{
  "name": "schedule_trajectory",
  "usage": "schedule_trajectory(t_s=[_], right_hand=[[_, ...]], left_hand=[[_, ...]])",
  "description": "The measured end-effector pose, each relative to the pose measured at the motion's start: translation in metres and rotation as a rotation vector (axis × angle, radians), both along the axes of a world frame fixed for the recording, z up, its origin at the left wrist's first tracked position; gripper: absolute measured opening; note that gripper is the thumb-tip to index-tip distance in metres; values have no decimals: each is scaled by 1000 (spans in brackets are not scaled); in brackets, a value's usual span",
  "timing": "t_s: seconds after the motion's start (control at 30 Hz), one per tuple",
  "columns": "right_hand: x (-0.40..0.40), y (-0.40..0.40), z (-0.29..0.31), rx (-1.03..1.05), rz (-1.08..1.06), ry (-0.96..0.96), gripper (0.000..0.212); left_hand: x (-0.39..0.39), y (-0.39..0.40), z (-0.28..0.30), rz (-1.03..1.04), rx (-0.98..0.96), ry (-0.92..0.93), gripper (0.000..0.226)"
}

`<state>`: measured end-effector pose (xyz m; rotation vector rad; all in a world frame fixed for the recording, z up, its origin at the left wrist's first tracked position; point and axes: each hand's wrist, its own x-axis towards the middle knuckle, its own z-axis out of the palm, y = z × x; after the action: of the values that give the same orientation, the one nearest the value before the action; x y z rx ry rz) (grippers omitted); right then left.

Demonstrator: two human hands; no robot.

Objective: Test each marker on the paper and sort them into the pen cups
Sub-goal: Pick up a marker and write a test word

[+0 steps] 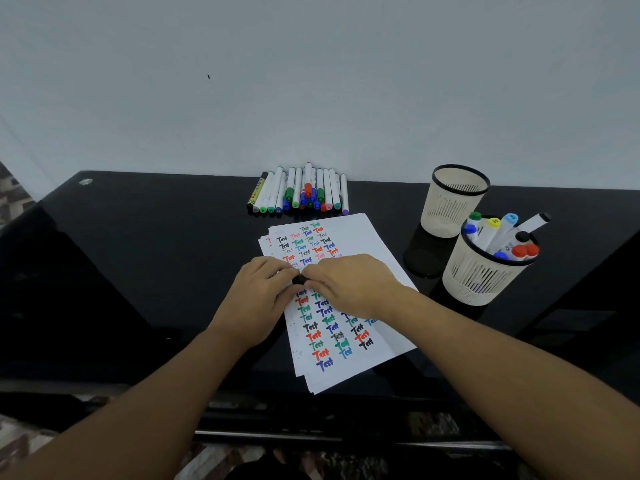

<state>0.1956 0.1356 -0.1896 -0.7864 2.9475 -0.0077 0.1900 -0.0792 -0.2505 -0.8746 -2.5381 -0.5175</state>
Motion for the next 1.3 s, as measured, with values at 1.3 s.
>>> schedule_trajectory(t_s=[1.3], right_hand=[[112,75,-32,-1246,-607,-122,4]], left_hand=[[33,40,16,113,-334,-499,83]])
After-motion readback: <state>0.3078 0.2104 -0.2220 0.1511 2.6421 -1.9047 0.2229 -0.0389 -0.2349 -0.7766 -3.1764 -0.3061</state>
